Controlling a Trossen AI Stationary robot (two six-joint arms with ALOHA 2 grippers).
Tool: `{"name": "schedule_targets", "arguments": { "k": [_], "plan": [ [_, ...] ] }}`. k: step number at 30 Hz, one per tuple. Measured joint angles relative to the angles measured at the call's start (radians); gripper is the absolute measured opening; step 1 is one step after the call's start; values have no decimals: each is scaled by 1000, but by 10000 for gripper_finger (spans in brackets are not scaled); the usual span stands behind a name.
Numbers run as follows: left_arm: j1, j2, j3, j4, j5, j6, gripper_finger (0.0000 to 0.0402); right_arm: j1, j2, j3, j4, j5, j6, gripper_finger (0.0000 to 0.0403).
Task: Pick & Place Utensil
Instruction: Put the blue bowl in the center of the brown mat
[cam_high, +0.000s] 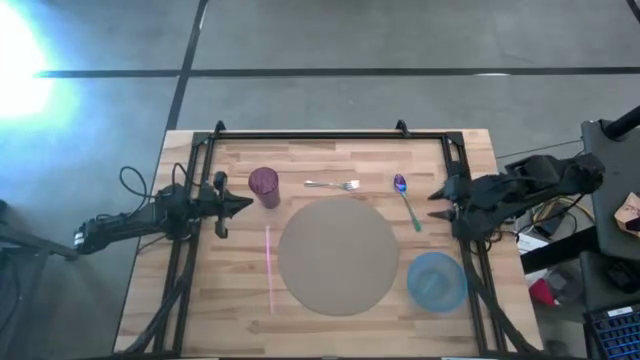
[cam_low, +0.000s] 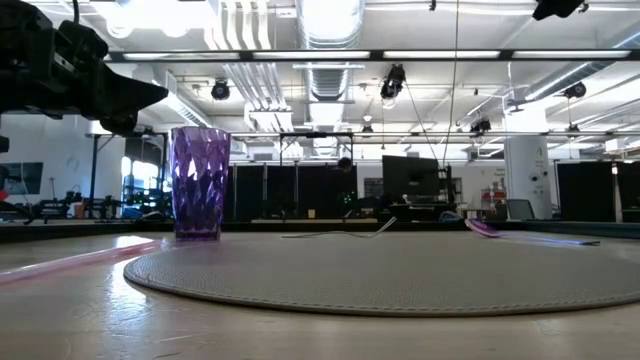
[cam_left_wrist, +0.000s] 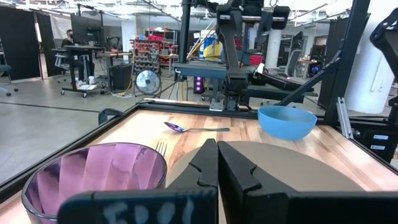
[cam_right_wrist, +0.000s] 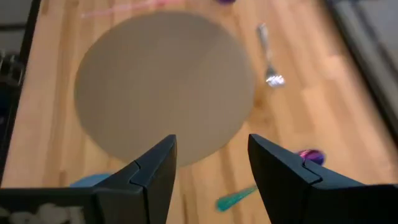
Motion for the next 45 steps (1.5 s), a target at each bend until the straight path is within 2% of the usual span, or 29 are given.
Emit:
{"name": "schedule_targets", "arguments": {
  "k": [6, 17, 27, 45],
  "plan": [
    [0, 0, 0, 0, 0, -2, 0, 0, 117, -25, -58, -105, 1, 196],
    [0, 0, 0, 0, 0, -10, 0, 2, 324, -58, -63, -209, -61, 196],
    [0, 0, 0, 0, 0, -9, 0, 12, 445, -66, -60, -298, -91, 196],
    [0, 0, 0, 0, 0, -9, 0, 101, 686, -89, -27, -314, -220, 196]
  ]
}}
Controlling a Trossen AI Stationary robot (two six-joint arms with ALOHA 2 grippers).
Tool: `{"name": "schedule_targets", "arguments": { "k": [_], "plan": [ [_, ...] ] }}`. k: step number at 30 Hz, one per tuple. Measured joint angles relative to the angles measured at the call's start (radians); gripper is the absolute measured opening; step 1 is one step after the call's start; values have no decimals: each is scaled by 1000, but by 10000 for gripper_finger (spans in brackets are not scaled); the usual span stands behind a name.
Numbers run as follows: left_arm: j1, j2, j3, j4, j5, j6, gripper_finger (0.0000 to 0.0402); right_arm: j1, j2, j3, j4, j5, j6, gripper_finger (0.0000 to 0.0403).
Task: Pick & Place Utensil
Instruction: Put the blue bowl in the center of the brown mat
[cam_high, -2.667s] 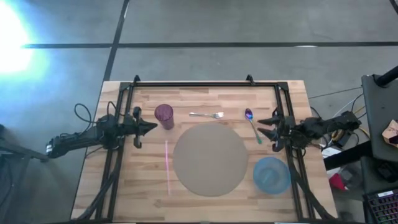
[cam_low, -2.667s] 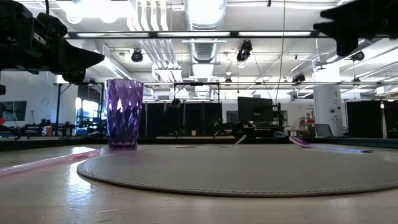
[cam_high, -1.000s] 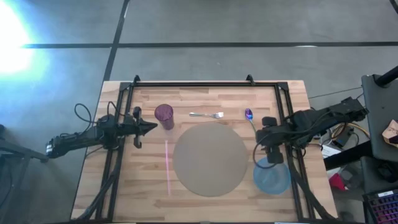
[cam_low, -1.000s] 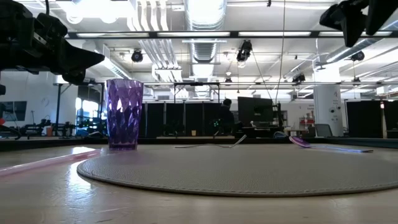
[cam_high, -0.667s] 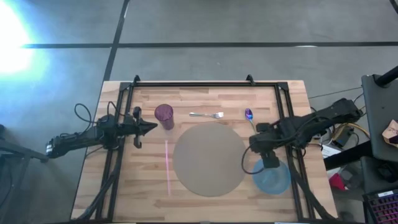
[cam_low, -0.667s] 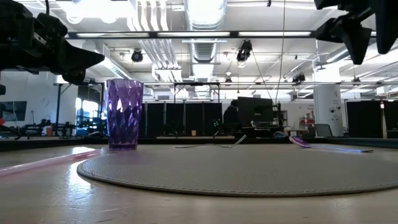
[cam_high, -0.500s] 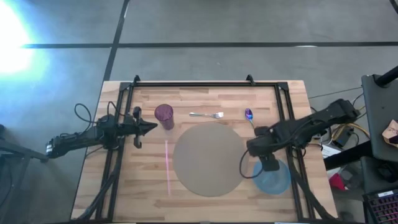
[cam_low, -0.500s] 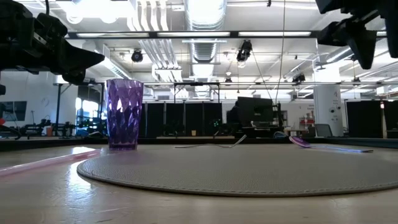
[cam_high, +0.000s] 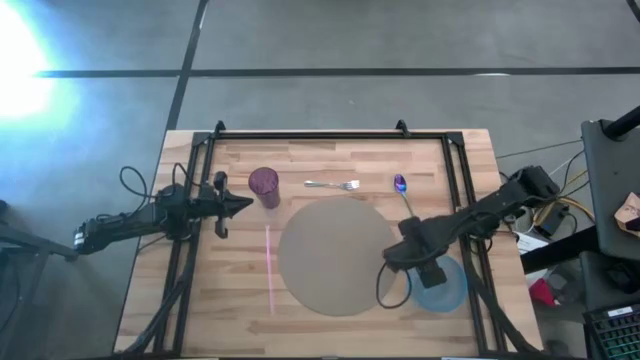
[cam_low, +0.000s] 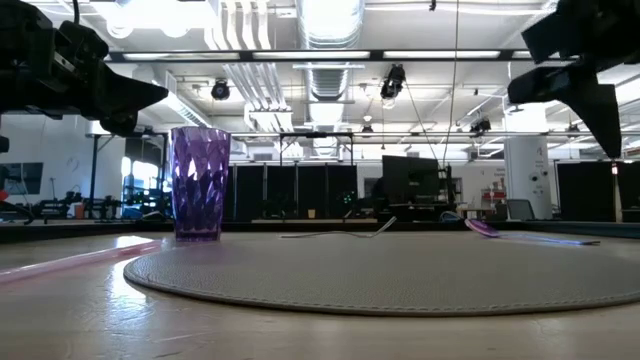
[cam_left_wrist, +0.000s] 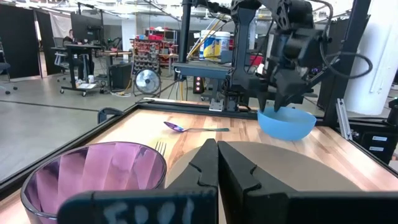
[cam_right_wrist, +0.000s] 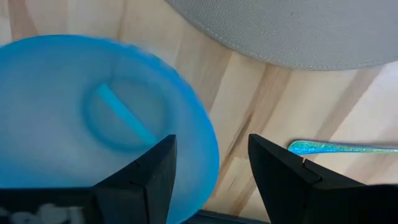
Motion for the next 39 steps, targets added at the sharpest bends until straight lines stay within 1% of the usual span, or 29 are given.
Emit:
{"name": "schedule_targets", "arguments": {
  "k": [12, 19, 25, 37, 39],
  "plan": [
    [0, 0, 0, 0, 0, 1, 0, 1, 111, 0, 48, -6, -27, 194],
    [0, 0, 0, 0, 0, 1, 0, 2, 146, -3, 53, -25, -40, 172],
    [0, 0, 0, -1, 0, 1, 0, 2, 153, -14, 53, -31, -46, 135],
    [0, 0, 0, -1, 0, 1, 0, 2, 134, -24, 51, -31, -50, 21],
    [0, 0, 0, -1, 0, 1, 0, 2, 131, -24, 53, -34, -52, 13]
  ]
}}
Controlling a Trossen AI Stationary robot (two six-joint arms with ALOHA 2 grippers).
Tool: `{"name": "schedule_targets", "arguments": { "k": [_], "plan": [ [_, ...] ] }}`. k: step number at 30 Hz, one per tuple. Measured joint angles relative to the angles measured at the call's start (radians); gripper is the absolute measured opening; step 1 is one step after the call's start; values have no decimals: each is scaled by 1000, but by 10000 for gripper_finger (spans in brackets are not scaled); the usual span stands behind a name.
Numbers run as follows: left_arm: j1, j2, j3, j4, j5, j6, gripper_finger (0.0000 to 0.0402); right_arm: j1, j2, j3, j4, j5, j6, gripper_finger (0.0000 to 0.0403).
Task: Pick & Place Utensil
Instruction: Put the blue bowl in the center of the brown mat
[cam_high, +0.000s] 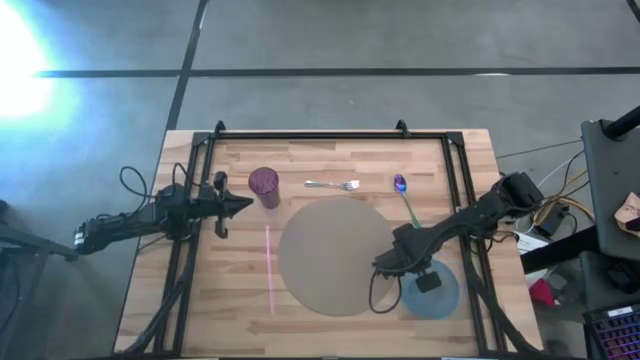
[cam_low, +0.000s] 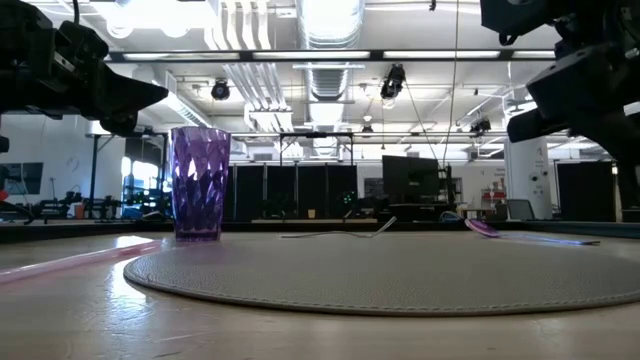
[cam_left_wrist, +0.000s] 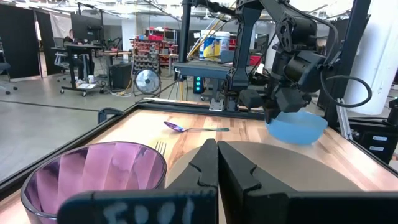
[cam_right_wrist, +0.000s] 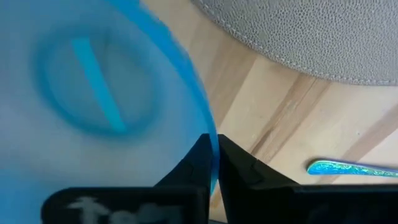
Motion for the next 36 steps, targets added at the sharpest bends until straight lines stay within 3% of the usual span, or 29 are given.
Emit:
{"name": "schedule_targets", "arguments": {
  "k": [11, 23, 36],
  "plan": [
    [0, 0, 0, 0, 0, 0, 0, -31, -33, 6, -18, -97, 18, 10],
    [0, 0, 0, -1, -5, 14, 0, -168, -226, 108, -8, -92, 282, 9],
    [0, 0, 0, -2, -24, 27, 0, -291, -248, 314, 0, 96, 668, 9]
  ]
}}
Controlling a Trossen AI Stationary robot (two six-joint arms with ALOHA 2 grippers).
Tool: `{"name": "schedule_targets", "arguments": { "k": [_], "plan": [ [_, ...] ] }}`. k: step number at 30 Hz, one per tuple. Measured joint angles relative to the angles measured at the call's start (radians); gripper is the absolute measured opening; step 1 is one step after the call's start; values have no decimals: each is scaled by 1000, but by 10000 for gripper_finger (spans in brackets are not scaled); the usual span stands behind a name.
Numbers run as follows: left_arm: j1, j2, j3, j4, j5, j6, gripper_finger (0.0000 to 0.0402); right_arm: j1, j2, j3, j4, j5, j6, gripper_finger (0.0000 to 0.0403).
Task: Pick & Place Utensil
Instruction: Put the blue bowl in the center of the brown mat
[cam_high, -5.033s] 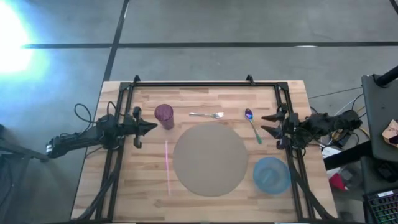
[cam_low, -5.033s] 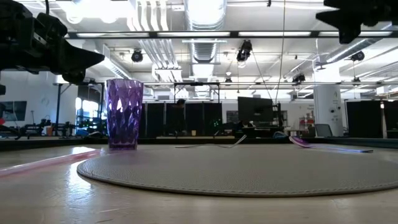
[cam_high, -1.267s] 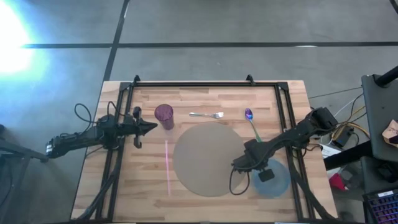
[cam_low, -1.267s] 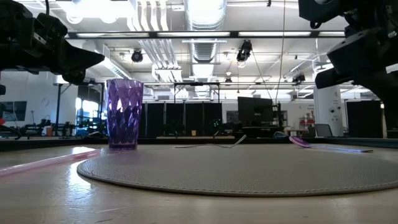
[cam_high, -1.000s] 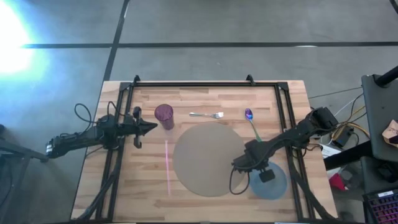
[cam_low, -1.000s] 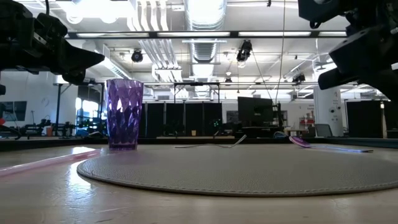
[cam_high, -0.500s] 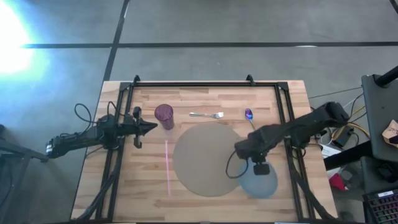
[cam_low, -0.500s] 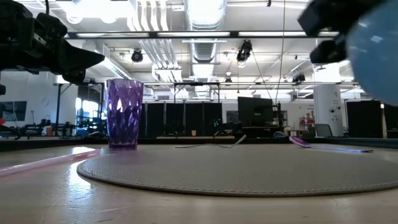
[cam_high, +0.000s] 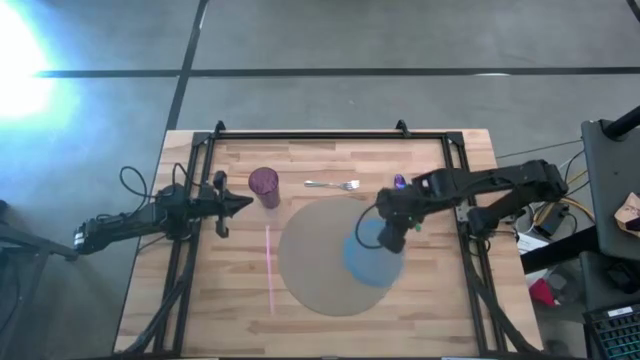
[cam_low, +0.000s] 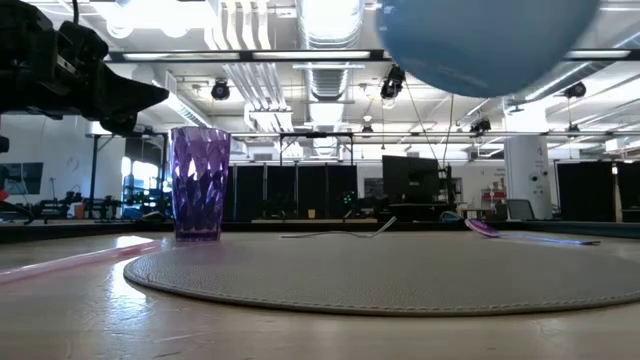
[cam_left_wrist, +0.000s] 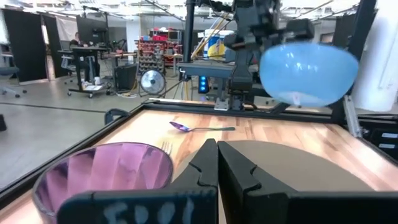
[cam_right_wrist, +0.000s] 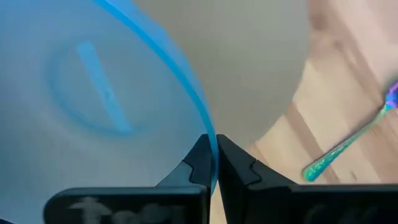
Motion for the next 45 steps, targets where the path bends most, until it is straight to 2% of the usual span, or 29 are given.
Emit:
{"name": "schedule_targets", "arguments": {
  "k": [7, 14, 19, 23, 27, 36, 45],
  "plan": [
    [0, 0, 0, -2, -25, 40, 0, -62, 5, 64, 1, 35, 159, 11],
    [0, 0, 0, -1, -25, 40, 0, -141, 13, 71, 2, 51, 274, 11],
    [0, 0, 0, -1, -23, 39, 0, -181, 62, 71, -2, -6, 311, 12],
    [0, 0, 0, 0, -22, 38, 0, -189, 136, 71, -4, -101, 327, 12],
    [0, 0, 0, 0, -21, 38, 0, -188, 224, 83, -4, -185, 291, 12],
    [0, 0, 0, -1, -20, 34, 0, -188, 377, 118, -3, -270, 207, 13],
    [-1, 0, 0, -2, -6, 20, 0, -185, 497, 149, 3, -285, 157, 13]
  ]
}}
